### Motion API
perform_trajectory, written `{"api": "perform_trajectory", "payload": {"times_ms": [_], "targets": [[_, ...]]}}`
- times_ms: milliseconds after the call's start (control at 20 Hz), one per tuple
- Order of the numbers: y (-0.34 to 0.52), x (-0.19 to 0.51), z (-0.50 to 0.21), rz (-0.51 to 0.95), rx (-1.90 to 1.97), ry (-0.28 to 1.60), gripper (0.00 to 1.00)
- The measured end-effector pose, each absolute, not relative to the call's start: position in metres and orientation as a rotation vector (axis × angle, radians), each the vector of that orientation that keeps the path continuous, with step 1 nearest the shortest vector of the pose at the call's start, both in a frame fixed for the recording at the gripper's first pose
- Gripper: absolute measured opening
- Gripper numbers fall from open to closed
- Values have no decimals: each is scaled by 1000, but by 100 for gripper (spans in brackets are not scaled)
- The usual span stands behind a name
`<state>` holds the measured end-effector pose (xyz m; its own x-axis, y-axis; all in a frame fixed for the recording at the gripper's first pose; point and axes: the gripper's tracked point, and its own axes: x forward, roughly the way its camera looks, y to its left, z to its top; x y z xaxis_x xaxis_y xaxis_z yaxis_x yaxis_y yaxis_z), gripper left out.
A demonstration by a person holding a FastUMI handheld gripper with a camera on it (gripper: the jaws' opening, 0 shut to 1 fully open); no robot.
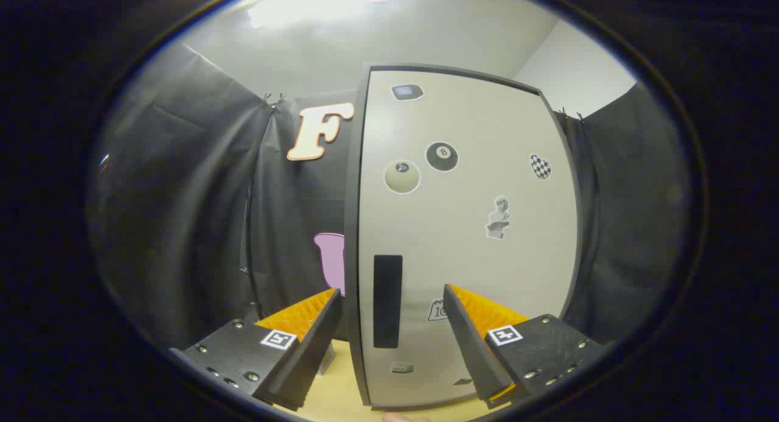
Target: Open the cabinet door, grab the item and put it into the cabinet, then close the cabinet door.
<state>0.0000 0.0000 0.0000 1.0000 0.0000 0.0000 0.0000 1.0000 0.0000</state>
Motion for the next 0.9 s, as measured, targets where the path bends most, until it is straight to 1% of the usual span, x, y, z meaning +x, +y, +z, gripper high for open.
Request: {"api": "perform_trajectory", "payload": {"times_ms": [500, 700, 900], "targets": [[-7, 9, -3, -64, -3, 17, 98], [-6, 19, -10, -56, -6, 36, 98], [11, 33, -24, -13, 15, 79, 98]]}}
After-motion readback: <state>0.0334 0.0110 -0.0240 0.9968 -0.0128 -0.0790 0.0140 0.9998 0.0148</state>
